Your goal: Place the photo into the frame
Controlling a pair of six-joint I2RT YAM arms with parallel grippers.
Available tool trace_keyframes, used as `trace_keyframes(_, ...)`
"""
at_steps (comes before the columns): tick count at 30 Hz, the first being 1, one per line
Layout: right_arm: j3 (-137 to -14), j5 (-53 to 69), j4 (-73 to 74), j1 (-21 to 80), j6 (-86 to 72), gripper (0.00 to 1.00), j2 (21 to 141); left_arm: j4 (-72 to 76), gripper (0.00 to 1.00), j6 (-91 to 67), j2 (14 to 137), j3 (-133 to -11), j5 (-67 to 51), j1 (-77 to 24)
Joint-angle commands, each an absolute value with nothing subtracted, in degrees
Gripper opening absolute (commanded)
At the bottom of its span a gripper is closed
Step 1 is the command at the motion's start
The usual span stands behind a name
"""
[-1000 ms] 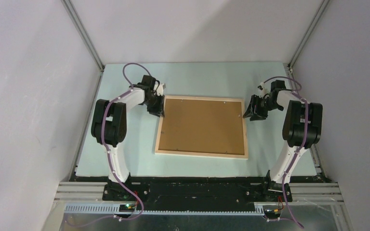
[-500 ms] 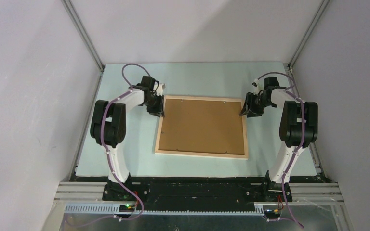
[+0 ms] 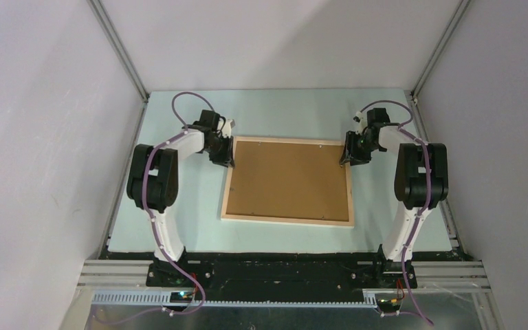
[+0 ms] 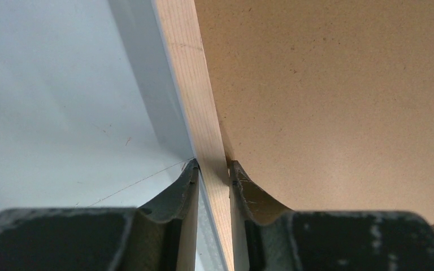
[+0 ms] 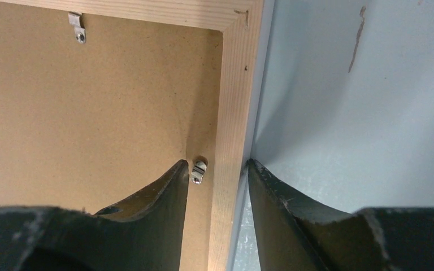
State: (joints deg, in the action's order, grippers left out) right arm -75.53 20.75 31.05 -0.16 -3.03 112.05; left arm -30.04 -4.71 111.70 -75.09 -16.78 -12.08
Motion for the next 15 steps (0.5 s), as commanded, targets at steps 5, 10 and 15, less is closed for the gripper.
trace_keyframes(5, -78.76, 16.46, 29.83, 2.39, -3.69, 0.47, 113.72, -29.35, 0.0, -4.48, 111.2, -72.17, -19.45, -12.7)
trace_keyframes(10, -79.19, 15.58, 30.09, 2.92, -3.78, 0.46, 114.15, -29.35, 0.0, -4.49, 111.39, -72.09, -19.82, -12.49)
trace_keyframes(15, -79.19, 14.17, 30.22, 3.32, -3.86, 0.46, 114.38, -29.33, 0.0, -4.57, 111.49, -72.21, -19.98, -12.46)
